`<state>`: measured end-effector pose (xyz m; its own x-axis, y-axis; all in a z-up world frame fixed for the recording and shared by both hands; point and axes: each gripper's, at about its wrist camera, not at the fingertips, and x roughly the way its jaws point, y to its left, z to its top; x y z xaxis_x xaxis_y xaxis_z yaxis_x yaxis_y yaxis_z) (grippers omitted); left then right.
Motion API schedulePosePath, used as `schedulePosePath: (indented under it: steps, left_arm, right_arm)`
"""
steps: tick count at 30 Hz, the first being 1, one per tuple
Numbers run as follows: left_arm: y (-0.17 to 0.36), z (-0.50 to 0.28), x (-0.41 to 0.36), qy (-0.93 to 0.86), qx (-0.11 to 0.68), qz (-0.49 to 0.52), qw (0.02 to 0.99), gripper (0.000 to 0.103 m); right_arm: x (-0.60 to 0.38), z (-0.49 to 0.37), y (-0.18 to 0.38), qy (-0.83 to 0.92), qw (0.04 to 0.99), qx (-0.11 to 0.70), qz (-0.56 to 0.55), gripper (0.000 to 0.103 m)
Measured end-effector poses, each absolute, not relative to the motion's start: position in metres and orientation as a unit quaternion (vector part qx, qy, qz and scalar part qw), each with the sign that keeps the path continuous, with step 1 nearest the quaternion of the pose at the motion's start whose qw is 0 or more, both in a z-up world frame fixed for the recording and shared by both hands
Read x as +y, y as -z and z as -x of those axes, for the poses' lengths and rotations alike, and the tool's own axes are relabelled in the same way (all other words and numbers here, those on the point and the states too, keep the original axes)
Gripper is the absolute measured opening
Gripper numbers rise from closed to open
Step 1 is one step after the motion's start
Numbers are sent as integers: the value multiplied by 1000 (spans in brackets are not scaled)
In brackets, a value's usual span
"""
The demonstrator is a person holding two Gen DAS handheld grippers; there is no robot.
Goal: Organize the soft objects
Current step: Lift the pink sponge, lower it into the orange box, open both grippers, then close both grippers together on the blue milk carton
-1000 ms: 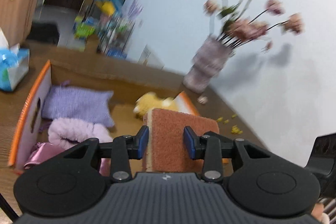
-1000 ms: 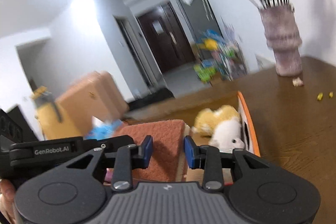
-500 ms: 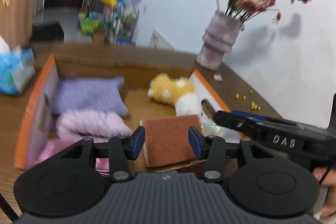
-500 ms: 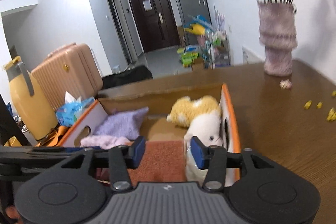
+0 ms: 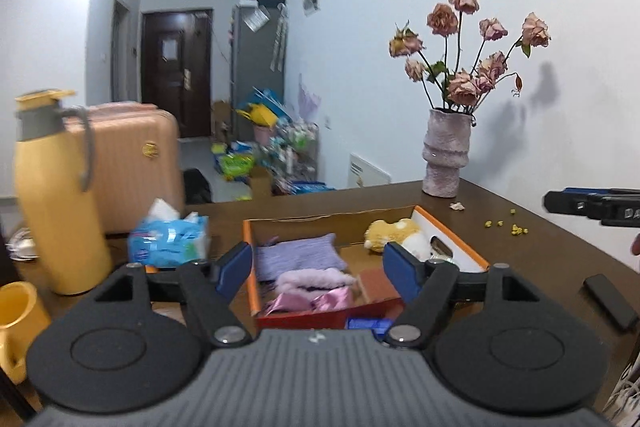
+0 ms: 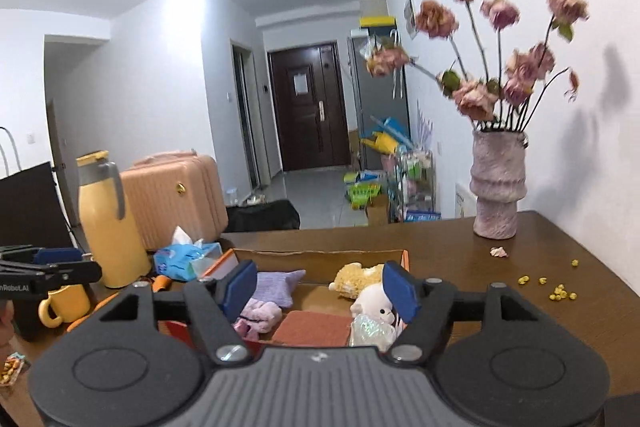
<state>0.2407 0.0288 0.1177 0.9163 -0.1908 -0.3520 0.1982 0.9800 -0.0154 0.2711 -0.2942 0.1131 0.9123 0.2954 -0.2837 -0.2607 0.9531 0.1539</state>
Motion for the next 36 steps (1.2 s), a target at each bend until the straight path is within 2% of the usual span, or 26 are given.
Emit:
schedulePosePath:
  steps: [3,6,9,15,24,29,31,36]
  left_arm:
    - [-99,-190,33,98,148,-7,984,85]
    - [-72,-142,28,99,134,-37,985,86]
    - [-46,-96,28,107,124,-34,986,94]
    - [-16,-54,43,132,171,25,976,95]
    - [-17,-74,43,126,180,28,975,95]
    - [-10,-112,42,139,202,41,969,94]
    - [-11,-143,40,144,214,56,965,87]
    - [-18,-242,29,164,254,92,949,67]
  right_arm:
    - [-285,-219,-94,-148,981,116,-39,83]
    - [-271,-171,-65,-155,983,99,-8,84]
    - [-258,-127,-36,-163,981,103,10,84]
    - [-258,-68,3,-190,969,152,-47,85]
    - [-249,-74,5,-183,969,158,-45,84]
    - [-250,-104,12,-178,966,180,-59,84]
    - [-249,-126,12,-182,962,192,-73,82]
    - [-250,-212,10,-199,941,232,-149,60]
